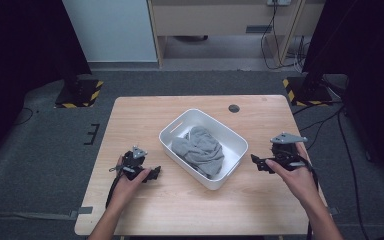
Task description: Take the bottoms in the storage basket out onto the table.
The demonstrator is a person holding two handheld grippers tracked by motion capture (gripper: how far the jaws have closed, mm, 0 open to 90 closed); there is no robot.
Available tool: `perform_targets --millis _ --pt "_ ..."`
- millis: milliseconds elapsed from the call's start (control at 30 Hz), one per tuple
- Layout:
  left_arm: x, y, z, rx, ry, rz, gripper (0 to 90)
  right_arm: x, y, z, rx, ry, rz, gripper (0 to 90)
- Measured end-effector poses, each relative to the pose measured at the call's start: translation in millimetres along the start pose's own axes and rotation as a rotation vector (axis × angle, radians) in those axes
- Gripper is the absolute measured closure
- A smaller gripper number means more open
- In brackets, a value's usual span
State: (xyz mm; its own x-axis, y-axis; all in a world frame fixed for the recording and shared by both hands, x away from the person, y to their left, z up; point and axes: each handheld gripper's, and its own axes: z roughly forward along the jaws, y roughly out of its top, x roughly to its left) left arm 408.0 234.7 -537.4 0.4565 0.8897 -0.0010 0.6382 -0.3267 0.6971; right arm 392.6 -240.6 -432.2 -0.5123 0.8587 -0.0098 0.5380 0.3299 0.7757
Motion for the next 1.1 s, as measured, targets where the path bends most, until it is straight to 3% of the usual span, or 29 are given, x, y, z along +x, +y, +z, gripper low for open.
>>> perform_targets --millis 167,400,500,533,1100 --pt "0.0 0.0 0.0 0.0 0.0 0.0 0.0 3.9 13.9 -7.7 0.009 0.004 -0.011 4.4" --pt "-0.5 0.0 -0.2 0.001 -0.005 0.006 0.0 24.3 51.2 -10.3 -0.009 0.021 -0.07 4.9" --pt "-1.0 -0.5 -0.5 0.0 -0.007 0.008 0.0 29.3 59.2 -8.6 -0.014 0.024 -0.081 5.6" --pt "-1.3 -0.7 -0.6 0.0 -0.008 0.008 0.0 34.5 66.5 -6.5 -0.016 0.043 -0.089 5.5" --pt "-1.3 -0.5 -0.5 0.0 -0.01 0.01 0.0 52.7 100.9 12.6 -0.011 0.062 -0.153 5.5"
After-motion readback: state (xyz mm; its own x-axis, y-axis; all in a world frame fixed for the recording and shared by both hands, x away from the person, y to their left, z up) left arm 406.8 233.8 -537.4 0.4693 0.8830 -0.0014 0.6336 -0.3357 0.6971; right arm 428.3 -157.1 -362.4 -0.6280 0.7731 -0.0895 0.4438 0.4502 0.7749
